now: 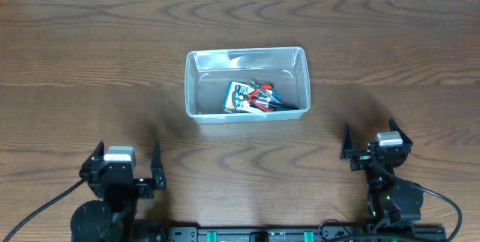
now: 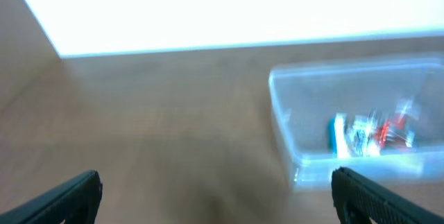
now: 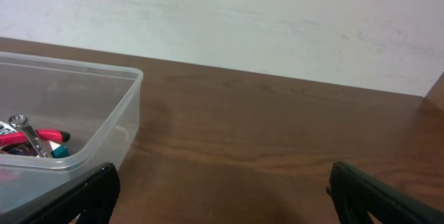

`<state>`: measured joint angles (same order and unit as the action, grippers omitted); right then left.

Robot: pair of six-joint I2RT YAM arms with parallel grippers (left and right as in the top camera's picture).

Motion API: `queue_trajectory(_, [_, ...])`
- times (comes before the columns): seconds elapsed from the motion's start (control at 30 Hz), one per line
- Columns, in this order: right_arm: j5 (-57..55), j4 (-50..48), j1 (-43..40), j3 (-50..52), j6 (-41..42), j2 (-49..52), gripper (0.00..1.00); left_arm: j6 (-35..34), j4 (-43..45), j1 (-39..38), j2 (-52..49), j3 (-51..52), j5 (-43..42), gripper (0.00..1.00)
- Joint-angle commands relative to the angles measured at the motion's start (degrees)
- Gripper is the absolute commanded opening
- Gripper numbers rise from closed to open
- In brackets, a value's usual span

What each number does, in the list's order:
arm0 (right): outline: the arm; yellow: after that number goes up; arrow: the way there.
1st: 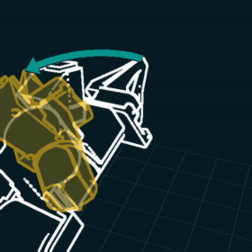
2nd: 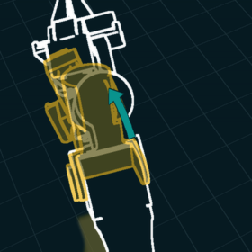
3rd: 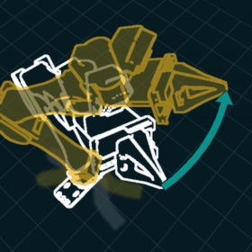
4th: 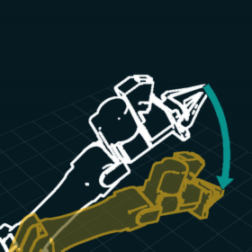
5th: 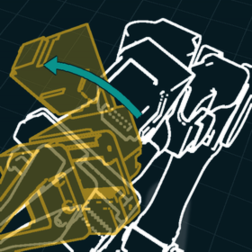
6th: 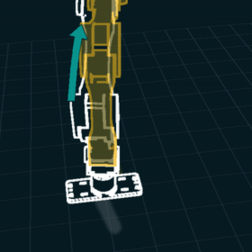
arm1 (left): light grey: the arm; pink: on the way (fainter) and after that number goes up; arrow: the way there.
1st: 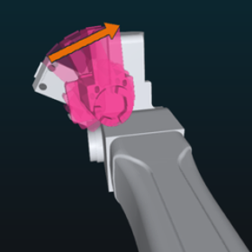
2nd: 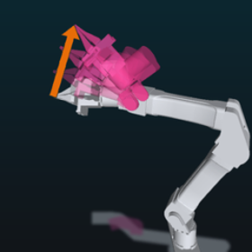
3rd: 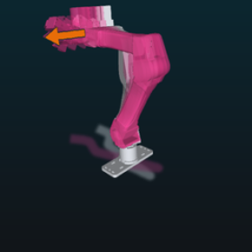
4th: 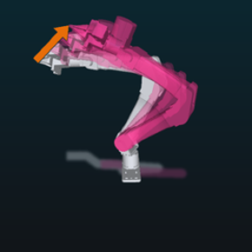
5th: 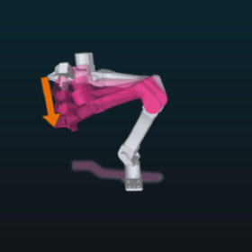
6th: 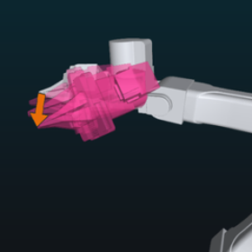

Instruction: Pack container

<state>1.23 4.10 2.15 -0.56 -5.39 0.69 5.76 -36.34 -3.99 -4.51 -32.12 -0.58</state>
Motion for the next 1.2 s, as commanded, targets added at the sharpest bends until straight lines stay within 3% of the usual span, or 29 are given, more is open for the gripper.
queue_trajectory(0.0, [-0.6,0.2,-0.4,0.2,0.9,-0.4,0.99,-3.8,7.4,-0.4,3.2,5.1,-2.1,0.98])
queue_trajectory(0.27, [-0.6,0.2,-0.4,0.2,0.9,-0.4,0.99,-4.1,31.3,-0.4,4.4,15.4,-2.9,0.98])
queue_trajectory(0.5, [-0.6,0.2,-0.4,0.2,0.9,-0.4,0.99,-4.1,42.5,-0.4,4.4,25.4,-4.7,0.98])
queue_trajectory(0.7, [-0.6,0.2,-0.4,0.2,0.9,-0.4,0.99,-4.1,42.6,-0.4,4.4,31.9,-10.4,0.98])
queue_trajectory(0.93, [-0.6,0.2,-0.4,0.2,0.9,-0.4,0.99,-4.2,33.4,-0.3,4.4,31.9,-10.6,0.98])
queue_trajectory(1.17, [-0.6,0.2,-0.4,0.2,0.9,-0.4,0.99,-7.4,33.2,-0.3,4.2,31.9,-10.6,0.98])
